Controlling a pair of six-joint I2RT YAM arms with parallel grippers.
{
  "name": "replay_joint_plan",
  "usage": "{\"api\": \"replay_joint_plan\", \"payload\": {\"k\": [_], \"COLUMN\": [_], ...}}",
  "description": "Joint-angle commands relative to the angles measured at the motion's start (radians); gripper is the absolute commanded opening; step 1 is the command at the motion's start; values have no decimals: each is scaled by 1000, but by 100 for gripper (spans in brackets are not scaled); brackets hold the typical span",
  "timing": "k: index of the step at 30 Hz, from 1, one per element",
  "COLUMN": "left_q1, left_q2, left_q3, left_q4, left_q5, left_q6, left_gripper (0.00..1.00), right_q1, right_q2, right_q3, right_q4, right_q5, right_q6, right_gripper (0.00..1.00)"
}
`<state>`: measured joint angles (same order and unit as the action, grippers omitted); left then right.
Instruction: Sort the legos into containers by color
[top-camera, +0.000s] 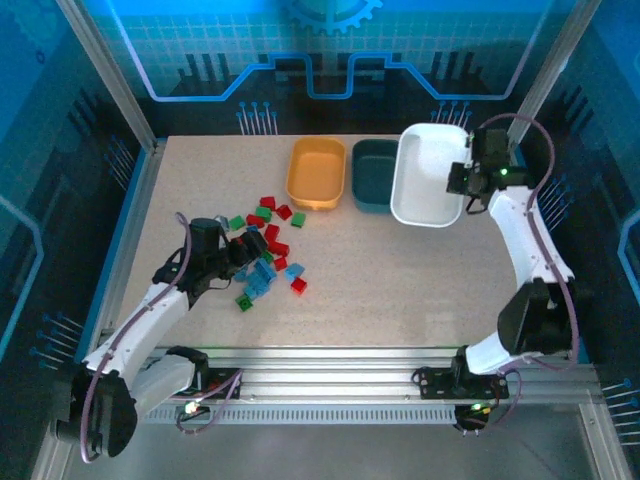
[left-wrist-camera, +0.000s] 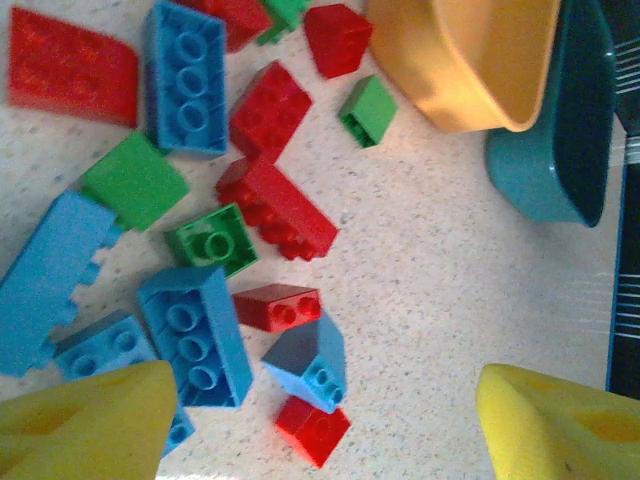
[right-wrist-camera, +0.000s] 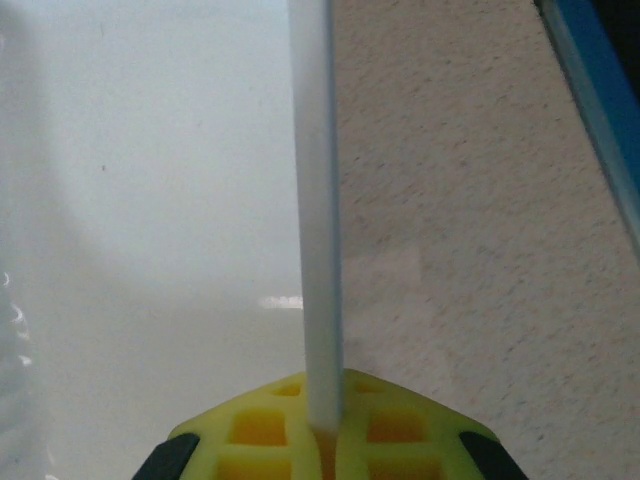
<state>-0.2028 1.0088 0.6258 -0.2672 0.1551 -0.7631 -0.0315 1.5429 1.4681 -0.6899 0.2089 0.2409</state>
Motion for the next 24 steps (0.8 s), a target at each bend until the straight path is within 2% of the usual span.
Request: {"api": "replay_joint_plan", "payload": {"k": [1,3,8,10,12,15,20,24], "left_q1": [-11,-13,-15,-15,-17,-20,-23,-23], "left_q2": [15,33,91,111,116,96,66,75], "left_q3": [57,72,121,151,167,158,92,112], "left_q4": [-35,-31,-19,-38,-46,-33,24,6], "left_q5": [8,1,1,4,9,9,4,9], "left_q6": [52,63,83,83,93,96,75,90], "left_gripper": [80,80,80,80,80,80,80,80], "right_q1": [-90,-116,-108,-108,-106,-95,-132,-133], "right_q2": [118,206,329,274,206,169,259,350], "right_q3": [128,196,277,200,88,-22,10,52], "right_q4": [-58,-85,-80,-31,72,185,180,167], "right_q5": [-59,-62,5,40,-40,54,-41,-91], "right_q6": [-97,-108,-123,-53,-17,-46,-89,-103], "right_gripper": [0,0,0,0,0,0,0,0]}}
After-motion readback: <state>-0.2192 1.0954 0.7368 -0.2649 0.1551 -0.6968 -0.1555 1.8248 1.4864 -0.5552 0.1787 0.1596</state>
